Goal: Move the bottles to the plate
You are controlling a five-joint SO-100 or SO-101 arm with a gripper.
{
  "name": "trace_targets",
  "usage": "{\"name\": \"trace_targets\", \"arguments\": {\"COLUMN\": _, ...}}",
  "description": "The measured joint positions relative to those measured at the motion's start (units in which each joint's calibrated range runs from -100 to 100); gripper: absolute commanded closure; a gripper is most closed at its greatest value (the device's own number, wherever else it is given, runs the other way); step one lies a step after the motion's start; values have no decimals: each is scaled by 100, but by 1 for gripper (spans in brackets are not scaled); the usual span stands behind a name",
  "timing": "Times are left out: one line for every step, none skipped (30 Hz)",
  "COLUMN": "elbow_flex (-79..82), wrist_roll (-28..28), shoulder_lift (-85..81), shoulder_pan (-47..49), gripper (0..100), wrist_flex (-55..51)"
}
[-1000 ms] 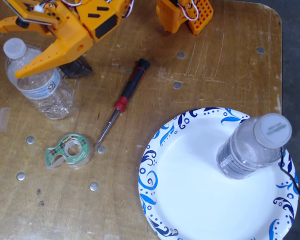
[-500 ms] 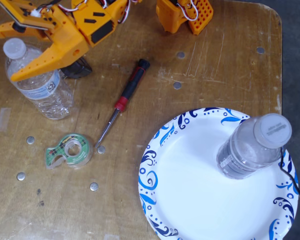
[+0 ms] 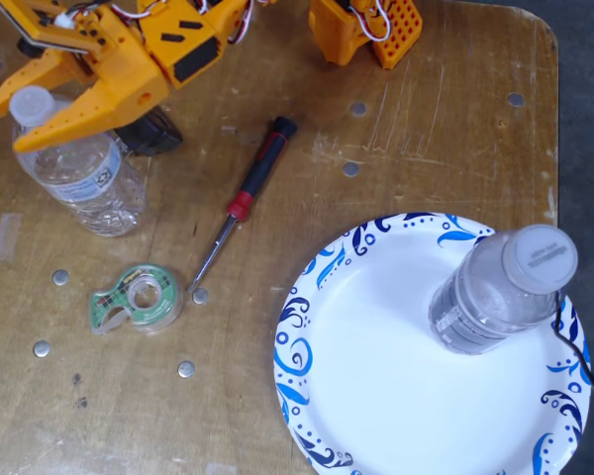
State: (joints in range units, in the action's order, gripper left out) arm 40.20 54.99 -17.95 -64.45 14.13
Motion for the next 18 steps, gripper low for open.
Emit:
{"name": "trace_targets", "arguments": {"elbow_flex": 0, "wrist_roll": 0, "shoulder_lift": 0, "shoulder_pan": -55, "gripper": 88, "wrist_flex": 0}}
{"name": "trace_targets", "arguments": {"elbow_flex": 0, "wrist_roll": 0, "shoulder_lift": 0, "shoulder_pan": -91, "gripper": 89, "wrist_flex": 0}}
{"name": "trace_targets", "arguments": {"elbow_flex": 0, "wrist_roll": -5, "shoulder_lift": 0, "shoulder_pan": -119, "gripper": 90, "wrist_flex": 0}}
{"name": "trace_targets", "arguments": {"elbow_flex": 0, "wrist_roll": -5, "shoulder_lift": 0, "shoulder_pan": -119, "gripper": 90, "wrist_flex": 0}}
{"name": "trace_targets", "arguments": {"elbow_flex": 0, "wrist_roll": -5, "shoulder_lift": 0, "shoulder_pan": -128, "gripper": 91, "wrist_flex": 17}}
{"name": "trace_targets", "arguments": {"elbow_flex": 0, "wrist_roll": -5, "shoulder_lift": 0, "shoulder_pan": -137, "gripper": 92, "wrist_flex": 17}}
{"name": "trace_targets", "arguments": {"elbow_flex": 0, "wrist_roll": -5, "shoulder_lift": 0, "shoulder_pan": -164, "gripper": 92, "wrist_flex": 17}}
{"name": "trace_targets", "arguments": {"elbow_flex": 0, "wrist_roll": -5, "shoulder_lift": 0, "shoulder_pan": -201, "gripper": 92, "wrist_flex": 17}}
{"name": "trace_targets", "arguments": {"elbow_flex": 0, "wrist_roll": -5, "shoulder_lift": 0, "shoulder_pan": -237, "gripper": 92, "wrist_flex": 17}}
{"name": "trace_targets", "arguments": {"elbow_flex": 0, "wrist_roll": -5, "shoulder_lift": 0, "shoulder_pan": -273, "gripper": 92, "wrist_flex": 17}}
{"name": "trace_targets", "arguments": {"elbow_flex": 0, "wrist_roll": -5, "shoulder_lift": 0, "shoulder_pan": -283, "gripper": 92, "wrist_flex": 17}}
{"name": "trace_targets", "arguments": {"elbow_flex": 0, "wrist_roll": -5, "shoulder_lift": 0, "shoulder_pan": -292, "gripper": 92, "wrist_flex": 17}}
{"name": "trace_targets", "arguments": {"elbow_flex": 0, "wrist_roll": -5, "shoulder_lift": 0, "shoulder_pan": -283, "gripper": 92, "wrist_flex": 17}}
{"name": "trace_targets", "arguments": {"elbow_flex": 0, "wrist_roll": -5, "shoulder_lift": 0, "shoulder_pan": -255, "gripper": 92, "wrist_flex": 17}}
{"name": "trace_targets", "arguments": {"elbow_flex": 0, "wrist_roll": -5, "shoulder_lift": 0, "shoulder_pan": -237, "gripper": 92, "wrist_flex": 17}}
{"name": "trace_targets", "arguments": {"elbow_flex": 0, "wrist_roll": -5, "shoulder_lift": 0, "shoulder_pan": -228, "gripper": 92, "wrist_flex": 17}}
{"name": "trace_targets", "arguments": {"elbow_flex": 0, "wrist_roll": -5, "shoulder_lift": 0, "shoulder_pan": -219, "gripper": 92, "wrist_flex": 17}}
{"name": "trace_targets", "arguments": {"elbow_flex": 0, "wrist_roll": -5, "shoulder_lift": 0, "shoulder_pan": -219, "gripper": 93, "wrist_flex": 17}}
